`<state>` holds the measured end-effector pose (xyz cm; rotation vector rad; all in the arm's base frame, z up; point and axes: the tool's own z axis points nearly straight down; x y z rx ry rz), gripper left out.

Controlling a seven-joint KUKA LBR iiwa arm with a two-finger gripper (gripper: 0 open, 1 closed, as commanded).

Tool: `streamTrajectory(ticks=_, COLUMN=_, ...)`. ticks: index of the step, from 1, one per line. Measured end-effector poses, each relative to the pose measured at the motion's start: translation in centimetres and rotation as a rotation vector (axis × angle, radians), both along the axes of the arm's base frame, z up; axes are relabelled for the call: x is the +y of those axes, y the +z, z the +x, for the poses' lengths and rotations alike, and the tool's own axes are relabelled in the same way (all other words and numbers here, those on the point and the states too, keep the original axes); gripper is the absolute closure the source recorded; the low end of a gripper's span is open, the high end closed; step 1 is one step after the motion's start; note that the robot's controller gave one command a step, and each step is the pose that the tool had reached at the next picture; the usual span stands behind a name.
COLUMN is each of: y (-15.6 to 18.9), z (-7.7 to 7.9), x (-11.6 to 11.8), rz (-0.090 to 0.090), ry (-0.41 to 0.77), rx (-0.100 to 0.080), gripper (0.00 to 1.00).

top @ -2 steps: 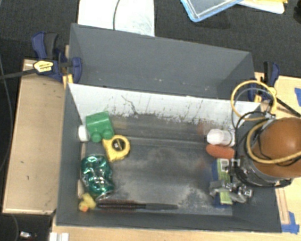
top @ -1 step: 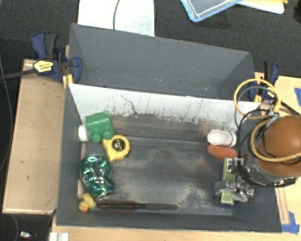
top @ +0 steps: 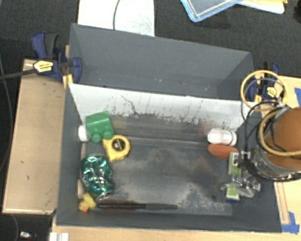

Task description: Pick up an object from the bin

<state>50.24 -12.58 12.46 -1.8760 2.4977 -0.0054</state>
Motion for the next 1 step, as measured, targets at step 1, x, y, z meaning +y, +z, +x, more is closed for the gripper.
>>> streamTrajectory(ticks=1, y=3.21, z=-0.06, x=0.0, rz=0.001, ry=-0.002, rx=0.002, gripper=1.0)
